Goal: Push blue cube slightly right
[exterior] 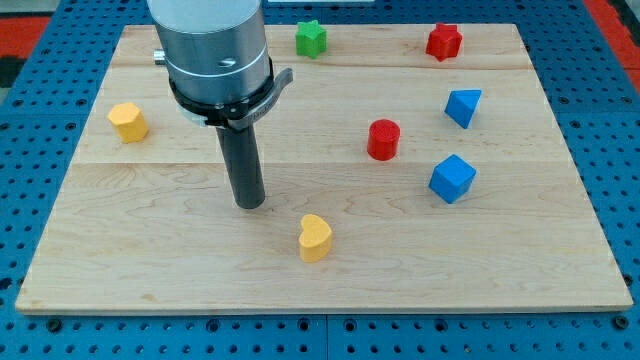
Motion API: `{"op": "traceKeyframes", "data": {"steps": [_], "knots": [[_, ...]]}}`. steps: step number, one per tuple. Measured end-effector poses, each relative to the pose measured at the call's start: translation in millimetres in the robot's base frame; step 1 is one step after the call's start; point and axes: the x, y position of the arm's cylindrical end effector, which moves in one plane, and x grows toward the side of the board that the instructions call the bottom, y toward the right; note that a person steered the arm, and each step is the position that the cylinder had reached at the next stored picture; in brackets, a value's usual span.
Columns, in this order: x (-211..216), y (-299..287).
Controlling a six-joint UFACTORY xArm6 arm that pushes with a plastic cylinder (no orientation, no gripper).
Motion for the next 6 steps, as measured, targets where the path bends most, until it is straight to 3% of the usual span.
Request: {"op": "traceKeyframes", "data": {"steps": [2, 4, 6], "knots": [[-23.2, 19.0], [-30.2, 131.0], [-36.7, 185.8]]}}
